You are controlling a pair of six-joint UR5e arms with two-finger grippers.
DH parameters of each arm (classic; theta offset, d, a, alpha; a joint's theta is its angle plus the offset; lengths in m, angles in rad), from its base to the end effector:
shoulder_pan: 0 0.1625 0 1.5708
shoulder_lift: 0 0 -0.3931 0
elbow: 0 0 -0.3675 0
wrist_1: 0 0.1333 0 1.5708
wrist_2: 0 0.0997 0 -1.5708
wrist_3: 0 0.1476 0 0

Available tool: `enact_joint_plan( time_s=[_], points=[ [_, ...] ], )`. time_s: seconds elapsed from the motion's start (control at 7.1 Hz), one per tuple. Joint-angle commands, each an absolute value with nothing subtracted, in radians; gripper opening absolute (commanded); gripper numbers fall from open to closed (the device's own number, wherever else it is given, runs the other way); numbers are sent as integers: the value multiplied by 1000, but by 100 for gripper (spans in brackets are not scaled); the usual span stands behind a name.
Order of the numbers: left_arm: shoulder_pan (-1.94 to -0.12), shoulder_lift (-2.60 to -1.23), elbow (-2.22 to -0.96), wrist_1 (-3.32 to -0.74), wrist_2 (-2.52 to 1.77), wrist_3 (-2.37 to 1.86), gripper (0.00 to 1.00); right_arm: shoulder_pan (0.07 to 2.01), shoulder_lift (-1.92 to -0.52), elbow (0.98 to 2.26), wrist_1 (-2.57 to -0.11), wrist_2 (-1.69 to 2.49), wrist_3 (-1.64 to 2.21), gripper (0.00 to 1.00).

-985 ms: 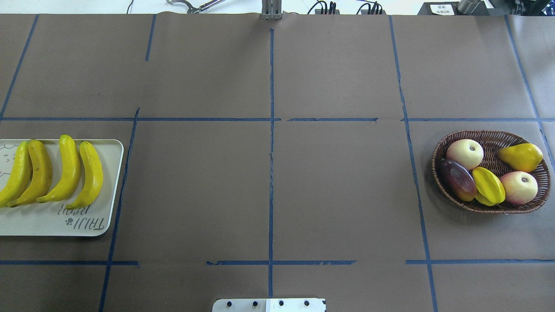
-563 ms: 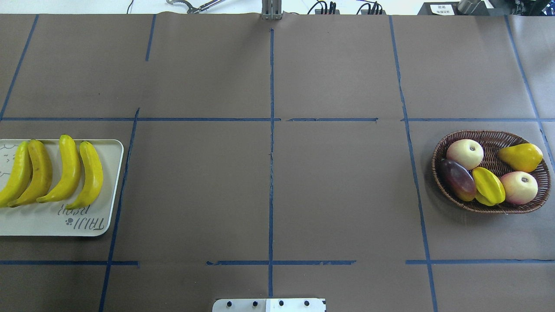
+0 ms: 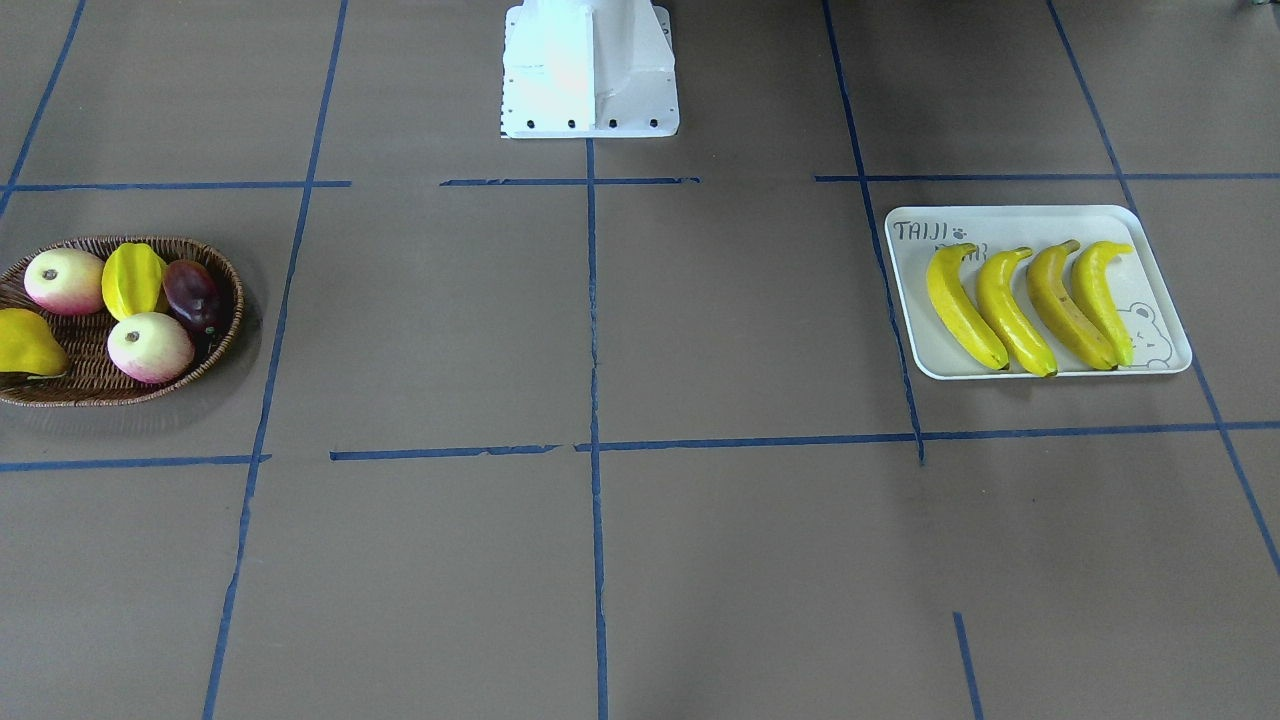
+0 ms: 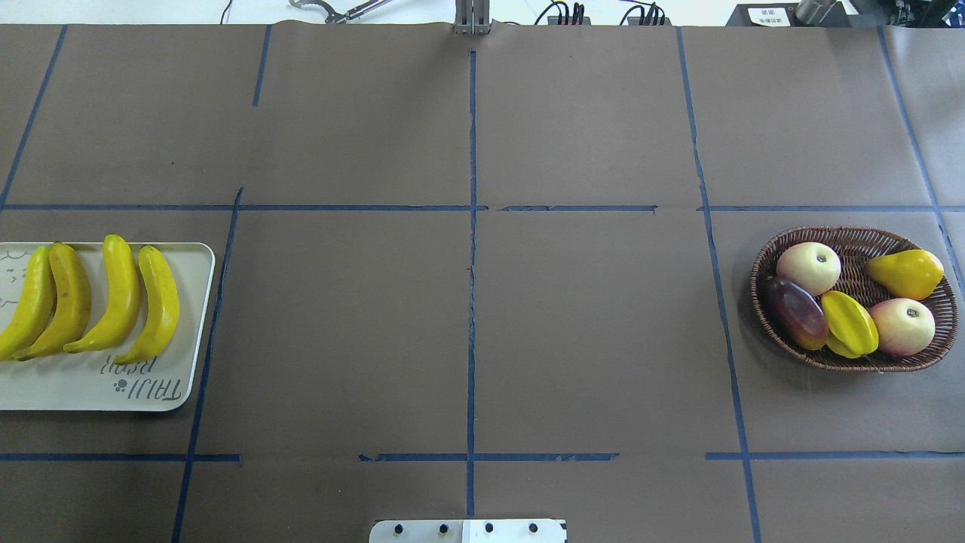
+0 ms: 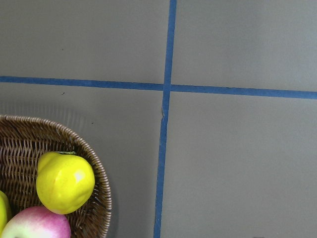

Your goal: Transfer all bananas from basket to plate

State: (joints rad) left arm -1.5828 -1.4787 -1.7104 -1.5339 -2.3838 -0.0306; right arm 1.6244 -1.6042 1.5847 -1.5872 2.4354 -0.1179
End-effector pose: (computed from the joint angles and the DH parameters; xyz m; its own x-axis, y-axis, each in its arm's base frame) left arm -0.0313 -0.4314 0.6369 0.6867 -0.0311 -0.7263 0.0330 0.9994 -0.0116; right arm 0.0451 -0.4487 0.6618 0.6484 -0.0558 0.7593 0.0229 0.9983 0.0538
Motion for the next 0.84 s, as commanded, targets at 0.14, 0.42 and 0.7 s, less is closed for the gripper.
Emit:
enact_joint_plan(
  time_s=[0.14,0.42,0.7],
  points=[
    [-1582,-1479,-1707,-1536,-2382,-31,100,1626,-1597,1586,-1585,2436,-95,100],
    [-1582,-1483,-1703,-1536,-2382,-32,100,1628,-1595,1589,-1585,2436,-95,100],
    [-1582,-1485,-1703,-1536,-2382,-32,100,1628,-1589,1589,-1585,2434,-95,100]
  ],
)
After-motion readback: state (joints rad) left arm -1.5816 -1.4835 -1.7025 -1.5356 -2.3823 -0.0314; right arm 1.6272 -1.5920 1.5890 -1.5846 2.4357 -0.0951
